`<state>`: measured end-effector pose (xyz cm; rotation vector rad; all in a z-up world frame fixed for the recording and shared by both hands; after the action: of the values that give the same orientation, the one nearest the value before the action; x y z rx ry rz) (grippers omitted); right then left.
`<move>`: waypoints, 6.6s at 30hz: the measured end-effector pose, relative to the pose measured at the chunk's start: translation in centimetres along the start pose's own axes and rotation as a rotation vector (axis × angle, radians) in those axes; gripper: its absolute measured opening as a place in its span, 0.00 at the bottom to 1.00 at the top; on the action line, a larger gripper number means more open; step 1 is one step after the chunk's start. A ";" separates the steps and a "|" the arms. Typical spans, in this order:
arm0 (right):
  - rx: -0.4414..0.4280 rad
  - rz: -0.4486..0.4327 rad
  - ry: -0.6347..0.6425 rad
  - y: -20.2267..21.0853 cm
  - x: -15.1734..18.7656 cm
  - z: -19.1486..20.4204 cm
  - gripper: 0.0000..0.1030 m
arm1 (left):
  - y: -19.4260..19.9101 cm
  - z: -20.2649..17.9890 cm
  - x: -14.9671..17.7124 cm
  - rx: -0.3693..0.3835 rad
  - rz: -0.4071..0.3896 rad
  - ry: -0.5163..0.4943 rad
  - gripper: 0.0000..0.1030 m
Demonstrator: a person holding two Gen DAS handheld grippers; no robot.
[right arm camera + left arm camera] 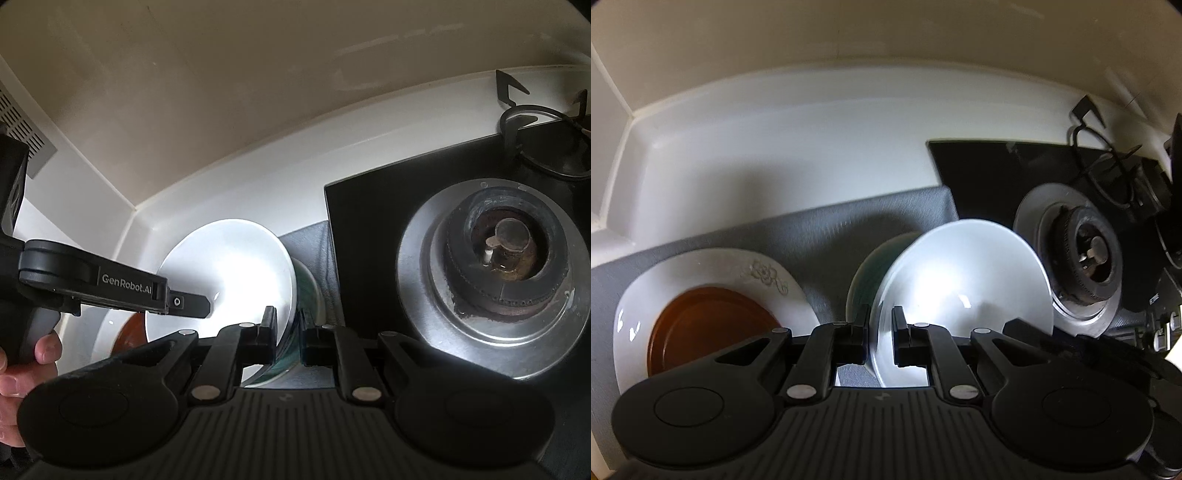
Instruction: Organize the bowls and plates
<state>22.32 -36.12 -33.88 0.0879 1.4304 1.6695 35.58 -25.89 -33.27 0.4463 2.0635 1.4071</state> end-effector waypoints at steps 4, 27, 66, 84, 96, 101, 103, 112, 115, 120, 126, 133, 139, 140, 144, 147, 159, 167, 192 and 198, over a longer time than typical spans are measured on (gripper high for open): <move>0.007 0.015 0.007 -0.6 0.0 -0.1 0.11 | -0.8 0.3 0.3 0.003 0.018 0.020 0.10; 0.080 0.022 0.107 -2.4 -0.7 0.8 0.08 | -1.7 2.0 0.3 0.072 0.049 0.083 0.10; 0.174 -0.135 0.440 -2.6 1.7 3.0 0.10 | -0.9 5.9 1.1 0.224 0.120 0.517 0.13; -0.015 -0.001 0.002 -2.6 1.1 -0.8 0.20 | -0.4 3.2 1.0 0.047 0.041 0.244 0.15; 0.014 0.046 -0.042 -3.1 3.1 -0.1 0.29 | -2.6 0.8 2.1 -0.041 0.033 0.019 0.23; -0.030 0.071 -0.080 -3.0 3.1 -1.0 0.31 | -2.9 0.6 3.0 -0.044 0.029 0.009 0.25; -0.037 0.085 -0.086 -3.3 2.9 -1.1 0.33 | -3.2 0.5 2.9 -0.035 0.034 0.013 0.31; -0.031 0.072 -0.104 -4.1 3.5 -1.3 0.32 | -4.2 0.7 2.9 0.007 0.021 -0.002 0.32; -0.033 0.068 -0.143 -3.7 3.7 -2.1 0.27 | -3.9 1.4 2.8 0.066 0.029 0.051 0.22; -0.033 0.073 -0.167 -3.3 4.0 -2.7 0.22 | -3.4 0.9 3.1 0.073 0.025 0.034 0.19; -0.028 0.078 -0.163 -3.1 4.0 -2.5 0.24 | -3.7 0.7 2.8 0.060 0.014 0.037 0.21; -0.009 0.079 -0.175 -2.4 3.8 -2.6 0.24 | -3.9 0.6 3.4 0.063 0.054 0.068 0.24; -0.004 0.103 -0.184 -1.9 4.0 -2.2 0.23 | -3.3 0.6 4.3 0.050 0.066 0.096 0.24; -0.006 0.105 -0.189 -1.8 4.0 -2.1 0.23 | -3.1 0.7 4.4 0.052 0.068 0.103 0.24; -0.013 0.111 -0.194 -0.8 3.9 -1.5 0.23 | -2.0 1.0 5.1 0.059 0.082 0.141 0.24; -0.006 0.113 -0.162 0.0 3.7 -0.4 0.23 | -1.0 1.3 5.5 0.063 0.077 0.155 0.25; -0.032 0.127 -0.090 2.6 3.8 5.7 0.23 | 4.8 4.6 7.1 0.065 0.041 0.184 0.24; -0.067 0.151 -0.008 3.6 4.7 11.6 0.23 | 9.1 8.8 9.0 0.039 0.027 0.217 0.25; -0.247 0.252 0.239 4.4 8.1 28.8 0.24 | 19.9 21.1 17.5 -0.065 -0.041 0.446 0.28; -0.283 0.289 0.286 4.7 9.0 31.5 0.24 | 21.5 22.8 19.0 -0.089 -0.041 0.497 0.28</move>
<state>32.41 -6.15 -24.11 -0.1128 1.4212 2.1783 34.41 9.76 -24.88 0.0104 2.3587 1.7053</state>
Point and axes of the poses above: each gripper's, at about its wrist camera, not at the fingertips, and y roughly against the way its jaws point, z to its left, x to its underside, the point moved 5 cm from there along -y, roughly the way its jaws point, and after that the axes turned 9 degrees about x, right-handed, at the moved point
